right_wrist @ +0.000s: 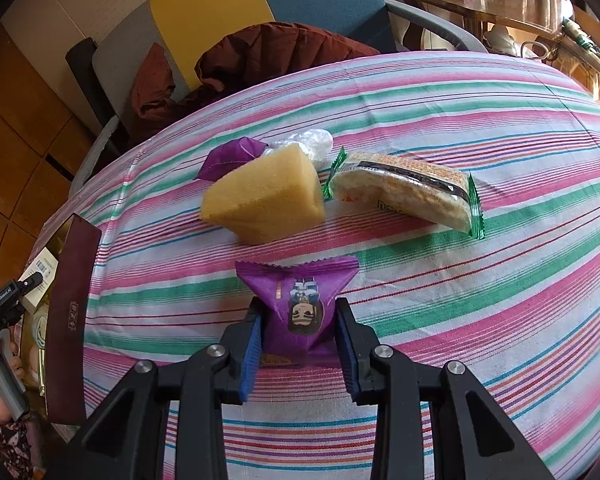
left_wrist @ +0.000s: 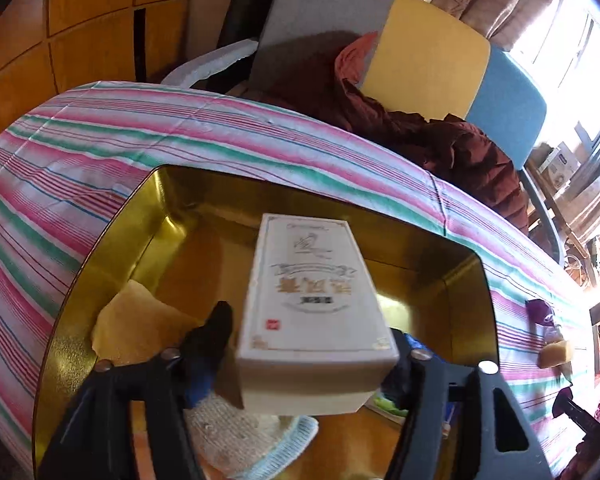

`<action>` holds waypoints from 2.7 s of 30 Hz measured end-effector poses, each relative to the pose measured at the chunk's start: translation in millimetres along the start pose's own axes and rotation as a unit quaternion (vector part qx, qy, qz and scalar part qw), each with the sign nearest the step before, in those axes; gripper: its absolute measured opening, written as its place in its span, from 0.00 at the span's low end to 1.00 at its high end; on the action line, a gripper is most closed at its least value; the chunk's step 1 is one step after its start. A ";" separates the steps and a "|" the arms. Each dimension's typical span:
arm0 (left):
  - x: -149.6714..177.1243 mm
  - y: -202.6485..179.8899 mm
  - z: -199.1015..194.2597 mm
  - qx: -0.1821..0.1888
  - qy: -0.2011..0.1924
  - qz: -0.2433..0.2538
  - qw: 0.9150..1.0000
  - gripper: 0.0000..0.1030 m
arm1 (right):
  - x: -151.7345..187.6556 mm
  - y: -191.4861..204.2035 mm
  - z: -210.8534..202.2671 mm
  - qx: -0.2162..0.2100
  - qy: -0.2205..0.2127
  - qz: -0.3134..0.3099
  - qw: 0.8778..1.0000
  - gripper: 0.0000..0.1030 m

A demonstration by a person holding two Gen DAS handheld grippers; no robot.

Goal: Organize objects
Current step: 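Carry the white box into the gold tray and open the left tool, then lower the purple snack into the gold tray and open the right tool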

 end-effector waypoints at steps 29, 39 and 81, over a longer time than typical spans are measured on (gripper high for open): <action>-3.5 12.1 -13.1 0.079 -0.009 -0.013 0.997 0.67 | 1.1 1.3 -0.3 0.006 -0.001 -0.007 1.000 0.33; 15.4 28.9 -37.7 0.016 -0.070 -0.042 0.997 0.67 | 1.0 5.7 -4.5 0.001 -0.011 -0.017 1.000 0.33; 70.0 94.7 -71.4 0.009 -0.084 -0.028 0.996 0.67 | 70.4 366.1 74.5 -0.075 0.042 -0.336 0.938 0.36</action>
Point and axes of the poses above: each gripper's, at about its wrist camera, not at the fingertips, and z roughly the way its jaws point, y to its left, x to its underside, the point moved 3 cm from there along z, roughly the way its jaws point, and after that the axes turned 13 degrees about y, right-handed, at the moved point
